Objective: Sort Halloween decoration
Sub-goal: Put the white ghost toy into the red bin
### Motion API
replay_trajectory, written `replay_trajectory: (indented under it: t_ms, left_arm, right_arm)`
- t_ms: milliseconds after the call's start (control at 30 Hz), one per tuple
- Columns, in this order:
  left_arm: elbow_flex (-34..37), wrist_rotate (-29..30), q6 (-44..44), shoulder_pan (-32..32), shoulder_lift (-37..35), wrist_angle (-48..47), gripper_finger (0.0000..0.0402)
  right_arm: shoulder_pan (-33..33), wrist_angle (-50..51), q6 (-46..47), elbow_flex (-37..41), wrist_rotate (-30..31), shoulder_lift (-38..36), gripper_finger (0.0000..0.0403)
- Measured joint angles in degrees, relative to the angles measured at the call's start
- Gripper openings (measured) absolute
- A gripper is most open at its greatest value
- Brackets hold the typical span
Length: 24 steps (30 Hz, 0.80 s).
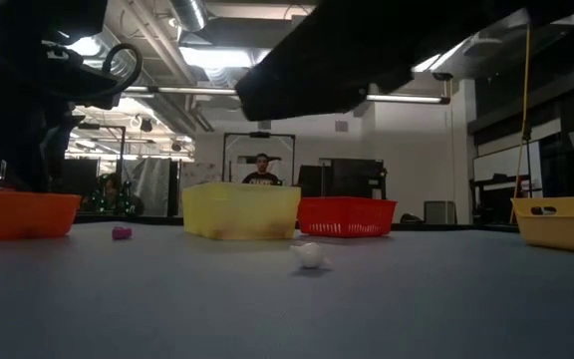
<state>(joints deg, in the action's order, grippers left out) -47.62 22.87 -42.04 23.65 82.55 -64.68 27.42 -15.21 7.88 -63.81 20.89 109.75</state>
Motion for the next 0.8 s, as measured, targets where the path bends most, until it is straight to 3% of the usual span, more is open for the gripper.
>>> replay_trajectory:
  t_ms: [200,367,800]
  left_arm:
    - [0.01,0.01,0.01,-0.02,0.01,1.35,0.0173]
    - [0.01,0.01,0.01,0.0,0.01,1.46,0.0173]
    - [0.0,0.01,0.01,-0.01,0.01,1.46,0.0173]
  right_arm:
    - [4.06,2.12,12.47,-0.04,11.73,1.0,0.0227]
    - [6.23,1.74,22.37,-0.04,17.17,4.45,0.0227]
    - [7.45,-1.72,23.82,-0.02,24.0,11.52,0.0227]
